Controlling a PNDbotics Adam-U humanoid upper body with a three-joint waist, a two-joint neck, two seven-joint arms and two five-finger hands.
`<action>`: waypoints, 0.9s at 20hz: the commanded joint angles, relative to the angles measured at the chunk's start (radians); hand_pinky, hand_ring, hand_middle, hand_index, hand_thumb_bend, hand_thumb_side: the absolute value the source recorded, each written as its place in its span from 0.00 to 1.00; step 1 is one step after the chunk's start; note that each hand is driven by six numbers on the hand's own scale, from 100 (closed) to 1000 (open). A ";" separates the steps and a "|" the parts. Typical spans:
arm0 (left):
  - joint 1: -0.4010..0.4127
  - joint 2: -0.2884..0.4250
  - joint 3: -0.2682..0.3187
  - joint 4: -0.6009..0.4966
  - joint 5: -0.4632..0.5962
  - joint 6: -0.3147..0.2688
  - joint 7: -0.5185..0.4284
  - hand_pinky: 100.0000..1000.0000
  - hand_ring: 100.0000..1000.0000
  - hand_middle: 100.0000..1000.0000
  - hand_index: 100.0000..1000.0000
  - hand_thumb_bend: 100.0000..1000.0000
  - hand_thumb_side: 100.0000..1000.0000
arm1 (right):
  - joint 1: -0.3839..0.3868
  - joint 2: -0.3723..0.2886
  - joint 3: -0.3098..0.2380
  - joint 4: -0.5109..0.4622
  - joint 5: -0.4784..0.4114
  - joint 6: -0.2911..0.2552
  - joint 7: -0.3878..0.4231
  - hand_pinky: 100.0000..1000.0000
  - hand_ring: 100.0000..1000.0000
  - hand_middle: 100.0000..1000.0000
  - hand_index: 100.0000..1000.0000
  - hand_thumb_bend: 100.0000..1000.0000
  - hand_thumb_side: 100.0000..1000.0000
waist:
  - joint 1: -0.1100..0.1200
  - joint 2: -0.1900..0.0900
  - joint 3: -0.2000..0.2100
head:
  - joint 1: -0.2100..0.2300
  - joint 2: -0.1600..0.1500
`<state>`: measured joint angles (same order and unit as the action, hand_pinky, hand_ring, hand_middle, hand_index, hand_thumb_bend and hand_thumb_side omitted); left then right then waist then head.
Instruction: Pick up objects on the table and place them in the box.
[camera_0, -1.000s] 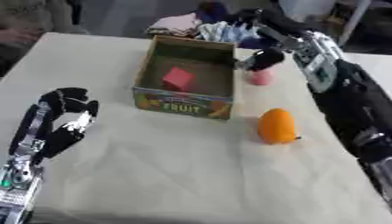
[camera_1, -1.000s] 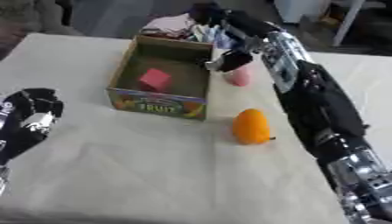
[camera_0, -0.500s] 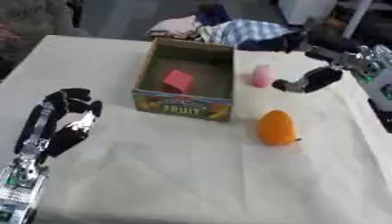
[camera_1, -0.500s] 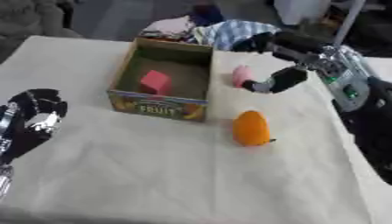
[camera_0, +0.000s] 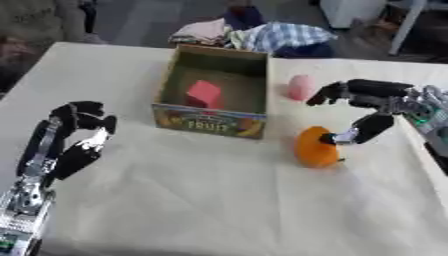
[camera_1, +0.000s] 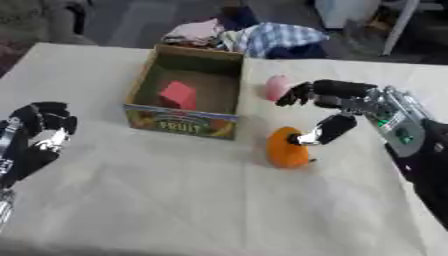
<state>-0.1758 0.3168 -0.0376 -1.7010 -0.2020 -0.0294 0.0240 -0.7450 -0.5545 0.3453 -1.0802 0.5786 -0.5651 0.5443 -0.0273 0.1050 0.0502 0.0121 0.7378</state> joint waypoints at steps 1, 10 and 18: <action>-0.008 0.018 0.009 -0.015 -0.001 0.000 0.002 0.66 0.59 0.57 0.71 0.27 0.40 | -0.009 -0.019 -0.017 0.022 0.046 -0.014 -0.006 0.74 0.81 0.75 0.85 0.26 0.57 | 0.003 -0.011 0.001 | 0.003 -0.007; -0.006 0.016 0.008 -0.014 0.000 -0.001 0.001 0.66 0.59 0.57 0.71 0.27 0.40 | -0.009 0.010 -0.031 0.087 0.128 -0.037 -0.048 0.71 0.77 0.60 0.71 0.27 0.50 | 0.004 -0.010 0.002 | 0.003 -0.002; -0.005 0.013 0.007 -0.013 0.001 0.000 0.000 0.65 0.59 0.57 0.71 0.26 0.41 | -0.018 0.057 -0.056 0.152 0.250 -0.046 -0.175 0.64 0.66 0.42 0.53 0.31 0.31 | 0.005 -0.010 0.003 | 0.002 -0.001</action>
<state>-0.1751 0.3167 -0.0378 -1.7010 -0.2020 -0.0295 0.0239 -0.7488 -0.4892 0.2987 -0.9383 0.7992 -0.6109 0.3918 -0.0258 0.1052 0.0536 0.0146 0.7380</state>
